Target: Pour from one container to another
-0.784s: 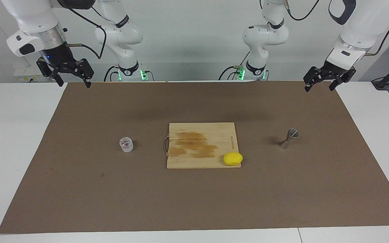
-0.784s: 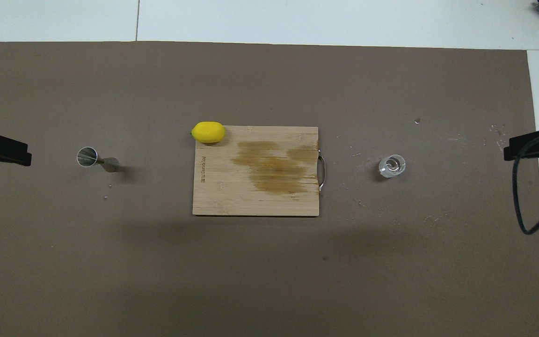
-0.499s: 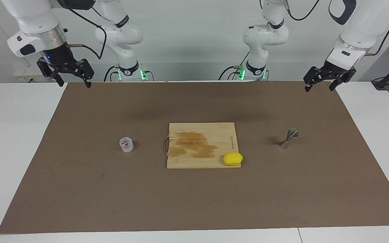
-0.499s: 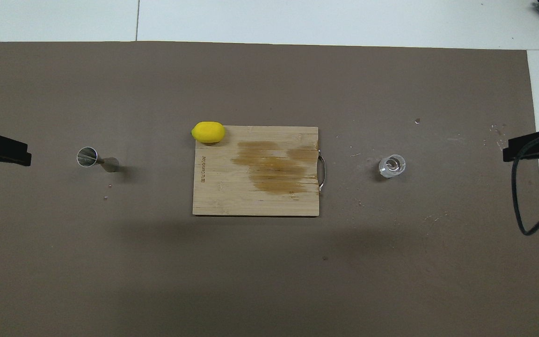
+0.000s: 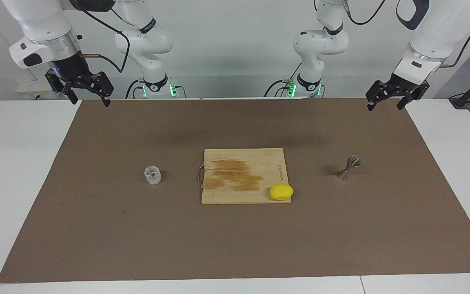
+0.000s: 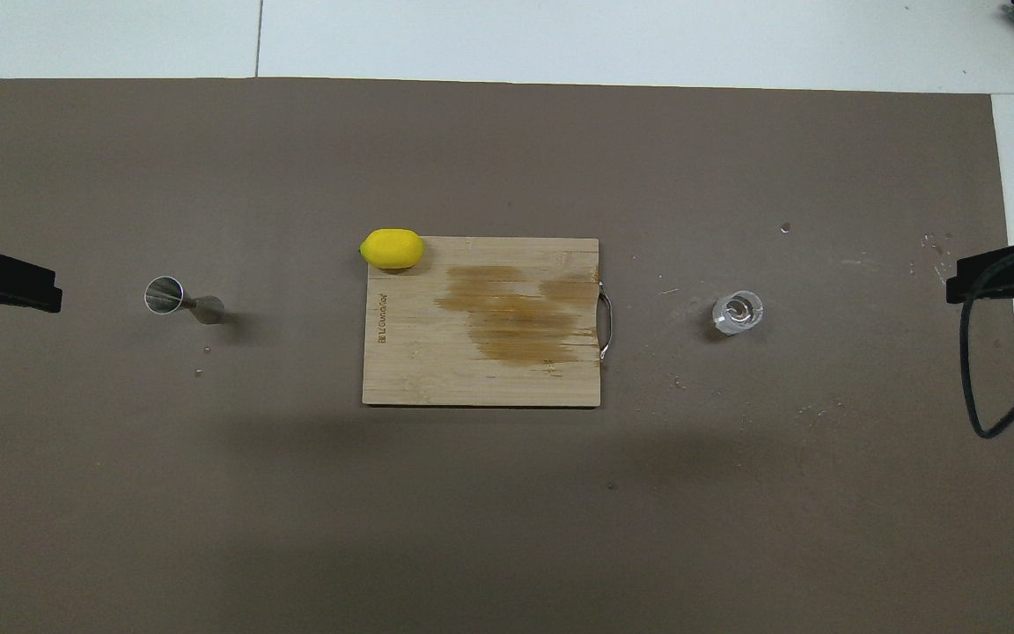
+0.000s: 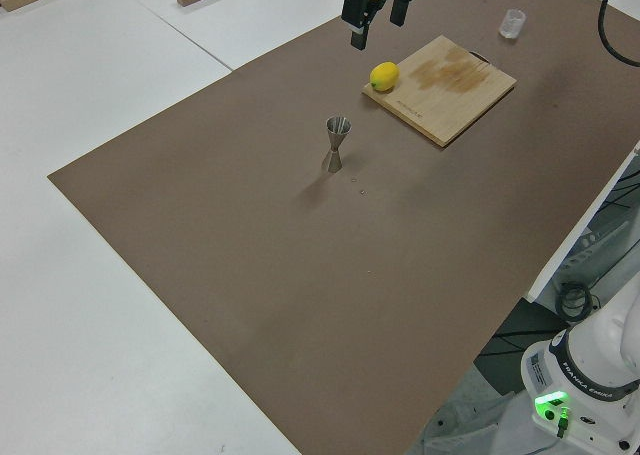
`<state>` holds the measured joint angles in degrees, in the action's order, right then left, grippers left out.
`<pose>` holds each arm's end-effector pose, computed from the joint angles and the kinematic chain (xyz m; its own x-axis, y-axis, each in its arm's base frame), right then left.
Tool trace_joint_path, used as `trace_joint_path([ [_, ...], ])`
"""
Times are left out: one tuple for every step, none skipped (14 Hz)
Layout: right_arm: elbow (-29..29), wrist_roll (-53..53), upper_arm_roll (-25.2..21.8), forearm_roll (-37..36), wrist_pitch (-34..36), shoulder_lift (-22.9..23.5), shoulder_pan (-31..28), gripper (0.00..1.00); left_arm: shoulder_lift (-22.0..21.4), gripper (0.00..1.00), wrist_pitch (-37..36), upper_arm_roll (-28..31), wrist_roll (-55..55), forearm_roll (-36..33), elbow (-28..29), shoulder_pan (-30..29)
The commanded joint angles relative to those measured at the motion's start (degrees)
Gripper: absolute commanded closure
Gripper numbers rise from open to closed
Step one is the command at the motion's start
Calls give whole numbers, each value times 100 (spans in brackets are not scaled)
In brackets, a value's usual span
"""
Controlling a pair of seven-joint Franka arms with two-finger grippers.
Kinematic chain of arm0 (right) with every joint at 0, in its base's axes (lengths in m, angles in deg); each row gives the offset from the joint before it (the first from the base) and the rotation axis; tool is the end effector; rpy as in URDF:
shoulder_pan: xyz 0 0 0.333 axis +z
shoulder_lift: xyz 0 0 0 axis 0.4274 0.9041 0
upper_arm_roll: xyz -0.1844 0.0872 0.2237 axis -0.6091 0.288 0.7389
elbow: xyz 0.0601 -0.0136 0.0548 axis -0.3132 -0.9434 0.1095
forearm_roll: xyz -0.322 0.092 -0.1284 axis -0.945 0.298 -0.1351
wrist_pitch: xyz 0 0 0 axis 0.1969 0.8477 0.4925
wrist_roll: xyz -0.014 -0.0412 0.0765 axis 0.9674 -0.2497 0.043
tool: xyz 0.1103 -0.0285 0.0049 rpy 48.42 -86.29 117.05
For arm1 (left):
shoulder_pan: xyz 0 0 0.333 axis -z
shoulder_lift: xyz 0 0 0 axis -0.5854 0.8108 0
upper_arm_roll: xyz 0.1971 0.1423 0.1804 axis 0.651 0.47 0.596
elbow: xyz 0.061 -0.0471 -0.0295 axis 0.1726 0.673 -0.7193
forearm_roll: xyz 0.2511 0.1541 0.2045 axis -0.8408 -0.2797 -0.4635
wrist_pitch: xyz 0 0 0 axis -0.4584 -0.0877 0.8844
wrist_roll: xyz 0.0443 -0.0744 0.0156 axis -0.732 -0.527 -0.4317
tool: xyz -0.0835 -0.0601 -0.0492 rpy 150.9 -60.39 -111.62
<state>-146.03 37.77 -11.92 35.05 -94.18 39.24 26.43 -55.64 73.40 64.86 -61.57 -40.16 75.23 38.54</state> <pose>0.5000 -0.0155 0.6274 0.9925 -0.1208 0.0190 -0.1210 -0.9925 0.0150 0.5056 -0.0108 0.6039 0.9983 -0.0538 -0.0214 -0.0541 -0.9984 -0.0142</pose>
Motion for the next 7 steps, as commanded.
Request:
trace_joint_path([
  [-191,105,19,119,-8,-153,-52,0,-103,0,-52,50,11,-69,61,54],
  [-209,105,19,119,-25,-153,-52,0,-103,0,-44,50,12,-60,61,27],
  [-261,174,19,127,-52,-162,-60,0,-103,0,-43,94,12,-25,61,18],
  [-314,349,19,136,-69,-188,-69,0,-103,0,-43,147,29,149,61,-8],
  [-358,516,19,145,-87,-215,-69,0,-103,0,-52,156,108,499,61,-199],
  [-367,683,19,223,-87,-206,-78,0,-94,0,-61,147,248,964,61,-401],
  [-385,946,19,346,-78,-206,-104,0,-94,0,-70,147,475,1108,61,-447],
])
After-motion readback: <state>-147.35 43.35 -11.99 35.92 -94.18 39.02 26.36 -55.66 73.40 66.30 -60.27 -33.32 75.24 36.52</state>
